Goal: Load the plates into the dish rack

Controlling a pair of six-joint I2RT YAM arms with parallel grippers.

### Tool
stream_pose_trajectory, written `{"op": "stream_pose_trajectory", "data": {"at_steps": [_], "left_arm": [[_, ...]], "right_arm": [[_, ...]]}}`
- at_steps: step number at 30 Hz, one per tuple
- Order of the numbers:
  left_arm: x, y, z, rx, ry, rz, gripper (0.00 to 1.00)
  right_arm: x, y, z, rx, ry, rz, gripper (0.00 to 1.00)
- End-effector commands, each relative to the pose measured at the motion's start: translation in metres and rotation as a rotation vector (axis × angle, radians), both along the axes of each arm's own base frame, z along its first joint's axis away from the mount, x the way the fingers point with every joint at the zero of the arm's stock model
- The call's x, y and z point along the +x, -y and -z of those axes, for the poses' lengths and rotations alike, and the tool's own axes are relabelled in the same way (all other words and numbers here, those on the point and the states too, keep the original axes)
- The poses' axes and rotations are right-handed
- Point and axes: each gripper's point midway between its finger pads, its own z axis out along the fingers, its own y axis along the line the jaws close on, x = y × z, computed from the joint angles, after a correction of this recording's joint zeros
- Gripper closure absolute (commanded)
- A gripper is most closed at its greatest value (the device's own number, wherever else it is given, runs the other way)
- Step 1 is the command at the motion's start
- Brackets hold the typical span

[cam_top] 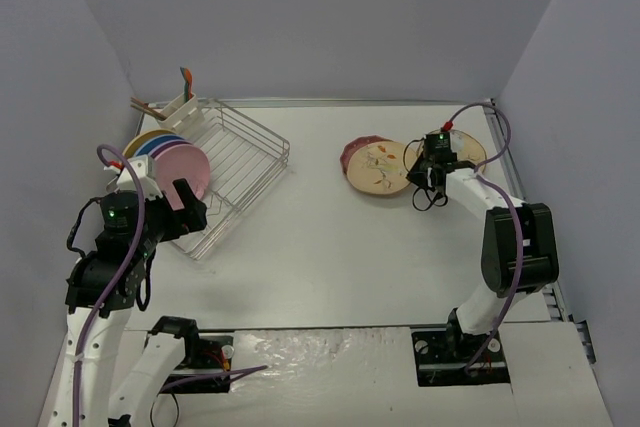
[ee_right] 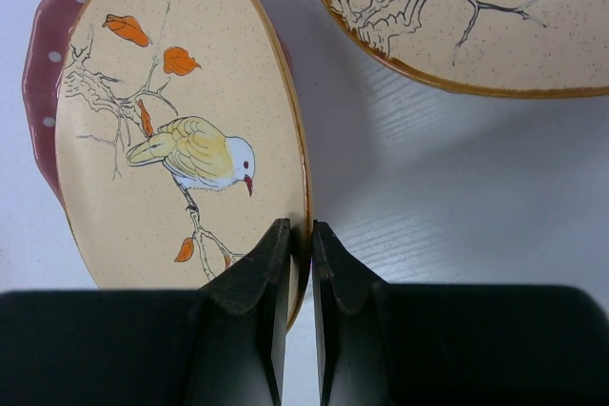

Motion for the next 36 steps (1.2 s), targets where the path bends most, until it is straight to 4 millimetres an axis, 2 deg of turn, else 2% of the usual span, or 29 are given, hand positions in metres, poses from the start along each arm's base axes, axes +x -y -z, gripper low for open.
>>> {"op": "stream_pose_trajectory", "data": {"at_steps": [1,5,9,19,25,31,36], "left_arm": [[0.007,0.004,-0.024,-0.018,0.070,0.006,0.03],[0.007,0.004,-0.020,-0.019,0.060,0.006,0.03],[0.009,0.005,-0.019,-0.025,0.062,0.004,0.03],[0.010,0.005,-0.019,-0.019,0.060,0.008,0.03],[0.010,0.005,-0.017,-0.018,0.057,0.007,0.03],[0.012,0.007,-0.018,-0.034,0.065,0.010,0.03],[0.014,0.007,-0.015,-0.038,0.059,0.002,0.03]], "right_arm": [[-0.004,0.009,-0.015,0.003,0.039,0.032,1.00],[-0.007,0.010,-0.007,0.017,0.026,0.040,0.96],[-0.007,0.013,-0.001,0.022,0.025,0.044,0.88],[-0.005,0.006,0.007,0.076,0.037,-0.007,0.68],[0.003,0.001,0.003,0.123,0.095,-0.051,0.46],[0.014,-0.011,0.002,0.181,0.142,-0.123,0.42],[0.021,-0.018,0.010,0.222,0.149,-0.132,0.41]]}}
